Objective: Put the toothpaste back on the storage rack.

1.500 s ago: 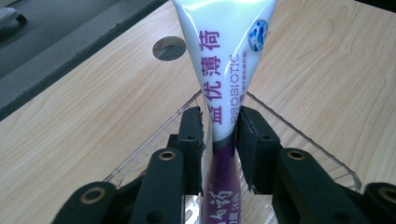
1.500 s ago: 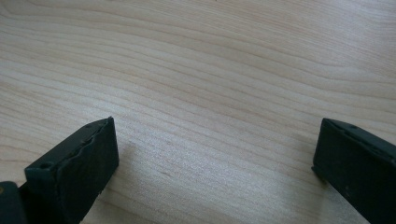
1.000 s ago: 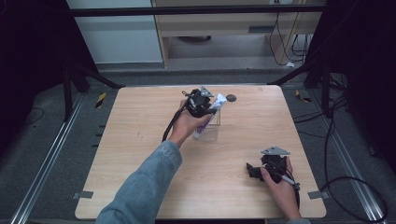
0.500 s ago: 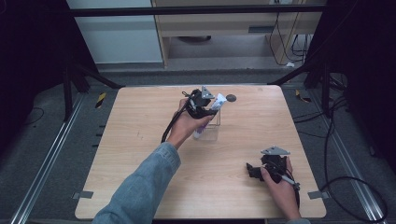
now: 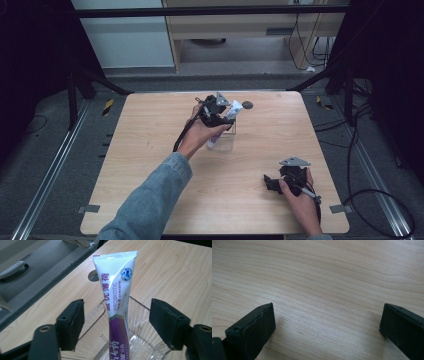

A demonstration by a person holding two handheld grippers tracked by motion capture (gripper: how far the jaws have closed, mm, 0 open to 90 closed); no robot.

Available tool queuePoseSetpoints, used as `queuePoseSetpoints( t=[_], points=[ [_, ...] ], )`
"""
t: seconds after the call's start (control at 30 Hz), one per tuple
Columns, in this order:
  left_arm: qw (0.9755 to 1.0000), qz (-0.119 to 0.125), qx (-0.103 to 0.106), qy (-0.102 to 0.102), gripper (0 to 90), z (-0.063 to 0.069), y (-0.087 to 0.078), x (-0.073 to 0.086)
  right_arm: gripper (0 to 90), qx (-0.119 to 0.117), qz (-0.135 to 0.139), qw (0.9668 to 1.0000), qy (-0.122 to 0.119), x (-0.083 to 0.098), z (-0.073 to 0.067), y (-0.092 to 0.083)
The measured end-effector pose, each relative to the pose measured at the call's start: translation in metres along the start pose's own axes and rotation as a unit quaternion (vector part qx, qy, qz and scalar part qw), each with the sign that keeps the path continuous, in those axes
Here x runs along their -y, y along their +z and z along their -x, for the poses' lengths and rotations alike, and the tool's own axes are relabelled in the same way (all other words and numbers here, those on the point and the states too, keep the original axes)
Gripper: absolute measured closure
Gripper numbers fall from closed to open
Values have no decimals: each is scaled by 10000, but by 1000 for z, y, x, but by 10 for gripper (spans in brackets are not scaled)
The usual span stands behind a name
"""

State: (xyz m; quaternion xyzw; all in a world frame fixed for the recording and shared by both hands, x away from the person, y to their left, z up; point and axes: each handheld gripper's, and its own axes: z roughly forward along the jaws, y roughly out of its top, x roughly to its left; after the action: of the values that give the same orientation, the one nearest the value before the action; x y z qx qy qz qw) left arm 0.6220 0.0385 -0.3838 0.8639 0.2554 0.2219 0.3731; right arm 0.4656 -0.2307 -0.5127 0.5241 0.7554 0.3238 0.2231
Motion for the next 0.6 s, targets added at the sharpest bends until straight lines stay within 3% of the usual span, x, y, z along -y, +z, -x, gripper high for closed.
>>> queuePoseSetpoints(
  t=[0.3, 0.6],
  points=[
    [10000, -18, -17, 52, 106, 2, -5, -1, 3, 2, -1, 10000, -5, 0, 0, 0],
    [9995, -31, 72, 292, 59, 9, -13, -1, 3, 2, 1, 10000, 0, 0, 0, 0]
  ],
)
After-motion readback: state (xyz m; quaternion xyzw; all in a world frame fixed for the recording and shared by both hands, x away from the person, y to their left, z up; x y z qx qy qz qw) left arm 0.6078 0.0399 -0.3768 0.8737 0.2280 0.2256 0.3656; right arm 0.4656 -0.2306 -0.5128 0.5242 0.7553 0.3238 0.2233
